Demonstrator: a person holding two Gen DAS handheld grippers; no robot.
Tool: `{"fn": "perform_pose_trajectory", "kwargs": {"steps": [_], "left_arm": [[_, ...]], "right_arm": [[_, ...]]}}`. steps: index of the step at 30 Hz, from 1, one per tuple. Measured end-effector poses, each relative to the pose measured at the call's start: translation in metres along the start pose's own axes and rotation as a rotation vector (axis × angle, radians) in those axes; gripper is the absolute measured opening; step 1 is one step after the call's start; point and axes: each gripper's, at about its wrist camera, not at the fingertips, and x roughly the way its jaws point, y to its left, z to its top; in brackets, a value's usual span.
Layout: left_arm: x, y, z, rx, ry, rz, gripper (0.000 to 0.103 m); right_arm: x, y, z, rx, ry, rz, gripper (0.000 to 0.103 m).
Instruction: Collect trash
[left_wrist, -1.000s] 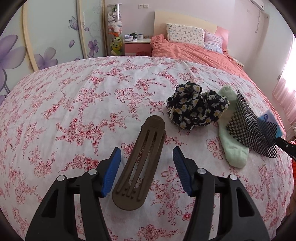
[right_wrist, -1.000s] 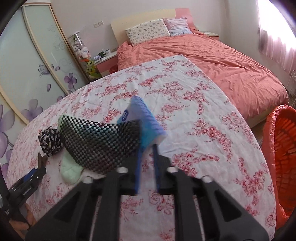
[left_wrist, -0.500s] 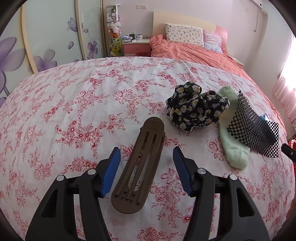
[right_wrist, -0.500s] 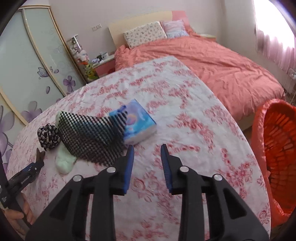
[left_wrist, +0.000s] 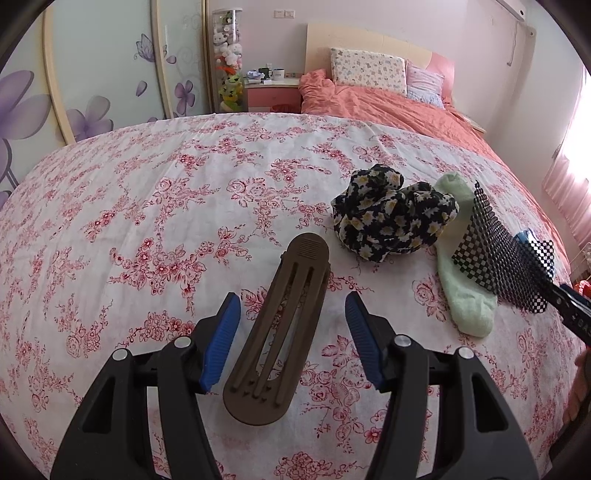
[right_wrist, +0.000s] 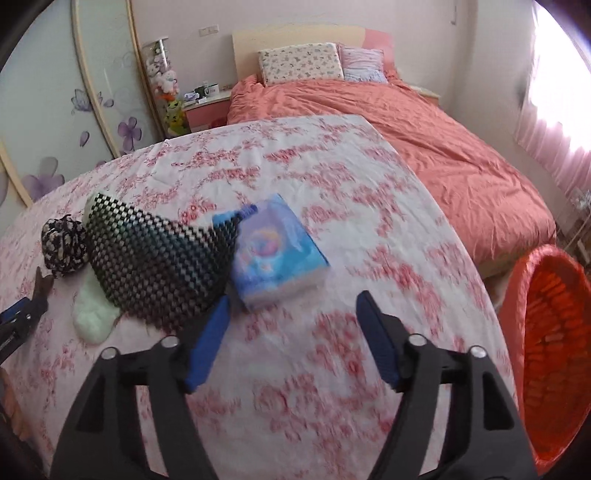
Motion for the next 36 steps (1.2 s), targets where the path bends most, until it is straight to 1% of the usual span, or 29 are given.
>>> {"fn": "perform_pose_trajectory", "kwargs": {"steps": [6,8,9,10,13,17,19,22,25,26,27,29,32,33,34,35,36], "left_arm": [[0.000,-0.002,0.000,0.003,0.001,0.002,0.059],[0.000,-0.001,-0.001,0.004,0.002,0.002,0.059],[0.000,0.000,-0.001,0.002,0.001,0.000,0.059],[-0.001,0.000,-0.001,0.000,0.001,-0.003,0.059],[-0.002,0.002,-0.001,-0.006,-0.003,-0.020,0.060],[-0.005,0.005,-0.003,0.006,-0.005,-0.044,0.059],[-0.005,0.005,-0.003,0.015,-0.002,-0.042,0.059],[-0.003,0.006,0.000,0.001,0.003,-0.039,0.059],[-0.001,0.005,0.003,-0.006,0.006,-0.029,0.052],[0.000,0.003,0.004,0.003,0.005,-0.024,0.049],[0.000,0.001,0.005,0.015,0.003,-0.016,0.047],[0.001,-0.004,0.005,0.045,0.000,0.001,0.047],[0.003,-0.006,0.006,0.046,0.000,0.000,0.047],[0.003,-0.006,0.006,0.045,0.000,0.000,0.047],[0.003,-0.007,0.007,0.048,0.001,0.001,0.044],[0.003,-0.008,0.006,0.053,0.000,0.004,0.039],[0.002,-0.009,0.006,0.061,0.000,0.000,0.036]], "right_arm": [[0.018,0.011,0.022,-0.048,0.014,-0.042,0.075],[0.025,0.013,0.026,-0.062,0.025,-0.050,0.068],[0.026,0.011,0.027,-0.050,0.028,-0.018,0.056],[0.025,0.008,0.026,-0.035,0.032,-0.009,0.053],[0.016,-0.002,0.017,0.007,0.035,-0.022,0.052],[-0.004,-0.015,-0.008,0.034,0.043,-0.058,0.052],[-0.012,-0.019,-0.017,0.042,0.045,-0.068,0.053],[-0.014,-0.018,-0.021,0.043,0.042,-0.071,0.053],[-0.013,-0.017,-0.019,0.047,0.042,-0.067,0.053],[-0.013,-0.016,-0.019,0.046,0.041,-0.065,0.053],[-0.013,-0.016,-0.019,0.045,0.040,-0.064,0.054],[-0.012,-0.016,-0.019,0.044,0.038,-0.062,0.055],[-0.012,-0.015,-0.019,0.042,0.033,-0.063,0.055],[-0.012,-0.015,-0.019,0.040,0.031,-0.066,0.053],[-0.012,-0.013,-0.019,0.035,0.029,-0.064,0.052],[-0.013,-0.012,-0.020,0.028,0.029,-0.061,0.051],[-0.014,-0.012,-0.021,0.024,0.032,-0.053,0.051]]}}
